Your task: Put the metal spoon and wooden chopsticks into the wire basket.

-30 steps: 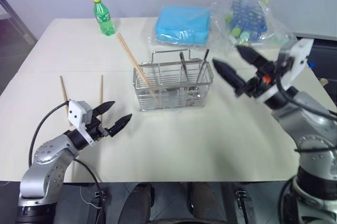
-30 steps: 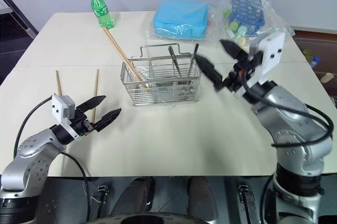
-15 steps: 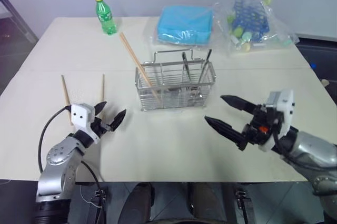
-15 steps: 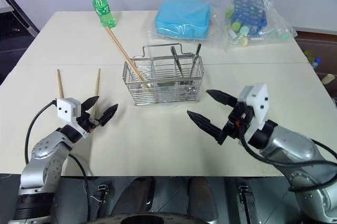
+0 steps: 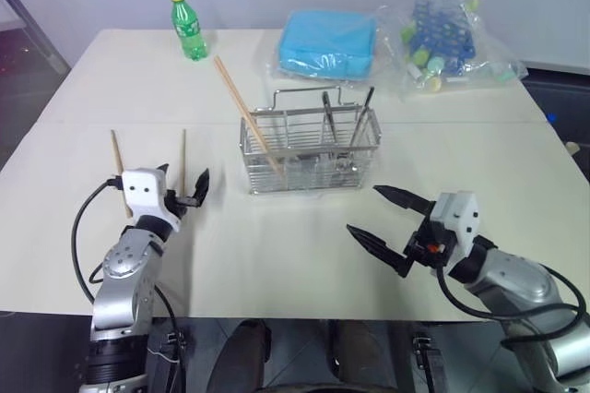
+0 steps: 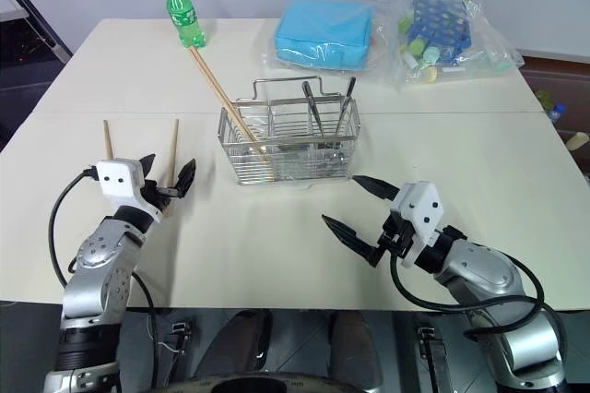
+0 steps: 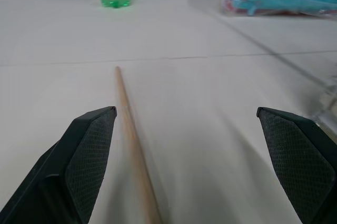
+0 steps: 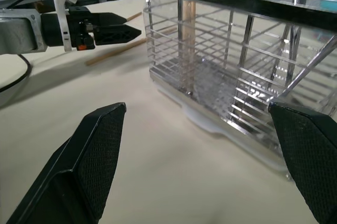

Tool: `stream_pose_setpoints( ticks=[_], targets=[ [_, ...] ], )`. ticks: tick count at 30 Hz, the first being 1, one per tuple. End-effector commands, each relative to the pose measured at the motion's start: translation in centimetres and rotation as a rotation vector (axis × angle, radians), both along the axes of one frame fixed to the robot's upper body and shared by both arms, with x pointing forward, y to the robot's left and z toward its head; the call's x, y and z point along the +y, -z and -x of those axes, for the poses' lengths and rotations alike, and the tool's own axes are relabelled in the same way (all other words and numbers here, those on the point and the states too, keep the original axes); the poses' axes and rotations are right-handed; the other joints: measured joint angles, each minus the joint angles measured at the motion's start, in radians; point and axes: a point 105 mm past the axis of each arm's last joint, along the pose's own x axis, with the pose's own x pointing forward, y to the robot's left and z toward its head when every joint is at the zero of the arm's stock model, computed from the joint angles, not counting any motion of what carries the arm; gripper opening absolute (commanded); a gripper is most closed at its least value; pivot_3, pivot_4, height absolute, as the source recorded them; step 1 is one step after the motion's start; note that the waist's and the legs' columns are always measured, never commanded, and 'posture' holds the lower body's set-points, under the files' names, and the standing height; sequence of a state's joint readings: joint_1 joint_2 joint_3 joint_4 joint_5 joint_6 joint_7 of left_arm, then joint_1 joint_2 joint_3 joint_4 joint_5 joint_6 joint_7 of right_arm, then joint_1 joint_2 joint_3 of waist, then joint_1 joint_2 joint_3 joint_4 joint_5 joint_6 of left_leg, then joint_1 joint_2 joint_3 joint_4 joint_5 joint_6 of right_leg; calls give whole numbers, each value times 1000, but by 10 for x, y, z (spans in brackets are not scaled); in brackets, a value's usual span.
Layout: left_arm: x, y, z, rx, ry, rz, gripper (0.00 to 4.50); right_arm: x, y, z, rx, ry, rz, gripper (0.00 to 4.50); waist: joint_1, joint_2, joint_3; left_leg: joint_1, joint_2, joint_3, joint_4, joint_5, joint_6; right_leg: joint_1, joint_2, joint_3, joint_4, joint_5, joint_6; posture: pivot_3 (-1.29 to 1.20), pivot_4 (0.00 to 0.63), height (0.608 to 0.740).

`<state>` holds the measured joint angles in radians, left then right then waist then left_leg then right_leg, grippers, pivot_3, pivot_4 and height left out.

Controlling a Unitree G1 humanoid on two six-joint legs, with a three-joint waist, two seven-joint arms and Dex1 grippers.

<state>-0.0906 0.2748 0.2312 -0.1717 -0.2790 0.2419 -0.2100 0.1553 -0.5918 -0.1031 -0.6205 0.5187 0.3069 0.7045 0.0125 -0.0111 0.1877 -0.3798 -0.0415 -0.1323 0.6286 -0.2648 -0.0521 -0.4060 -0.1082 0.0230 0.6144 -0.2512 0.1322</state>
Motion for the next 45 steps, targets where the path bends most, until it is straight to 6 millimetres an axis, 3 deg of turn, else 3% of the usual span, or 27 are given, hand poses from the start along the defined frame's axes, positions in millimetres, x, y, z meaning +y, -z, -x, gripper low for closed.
stream_pose_setpoints(
  ticks=[1, 4, 10, 22, 28, 38, 45],
  targets=[
    [17, -35, -6, -72, -119, -25, 4500, 4, -4, 1, -35, -16, -12, 4438, 0, 0, 0, 0, 0, 0, 0, 0, 0, 0, 0, 0, 0, 0, 0, 0, 150, 740],
    [25, -41, -16, -16, -204, -88, 4500, 5, -2, 1, -28, -21, -15, 4438, 0, -1, 0, 0, 0, 0, 0, 0, 0, 0, 0, 0, 0, 0, 1, 0, 150, 740],
    [32, -34, -26, 188, -339, -147, 4500, 5, 0, 0, -22, -29, -9, 4438, -3, -1, 0, 0, 0, 0, 0, 0, 0, 0, 1, 0, 0, 2, 3, 0, 150, 740],
    [15, 2, -29, 580, -211, -91, 4500, 5, -2, -4, -33, -22, -4, 4438, -4, -1, 0, 0, 0, -1, 0, 1, -1, 0, 2, 0, 1, 2, 3, 0, 150, 740],
    [18, 12, -23, 695, -229, -57, 4500, 1, -5, -7, -45, 5, 1, 4438, -5, -2, 0, 1, 0, -1, 0, 1, -2, 1, 2, 0, 1, 2, 3, 0, 150, 740],
    [19, 20, -17, 792, -260, 36, 4500, -1, -5, -8, -45, 19, 1, 4438, -9, -2, -1, 4, 0, -1, 0, 1, -2, 3, 2, 1, 2, 2, 3, 0, 150, 740],
    [31, 10, -32, 756, -288, 42, 4500, 1, -5, -10, -45, 24, -3, 4438, -10, -2, -1, 6, 0, -1, 1, 2, -3, 4, 2, 1, 4, 2, 3, 0, 150, 740]
  ],
)
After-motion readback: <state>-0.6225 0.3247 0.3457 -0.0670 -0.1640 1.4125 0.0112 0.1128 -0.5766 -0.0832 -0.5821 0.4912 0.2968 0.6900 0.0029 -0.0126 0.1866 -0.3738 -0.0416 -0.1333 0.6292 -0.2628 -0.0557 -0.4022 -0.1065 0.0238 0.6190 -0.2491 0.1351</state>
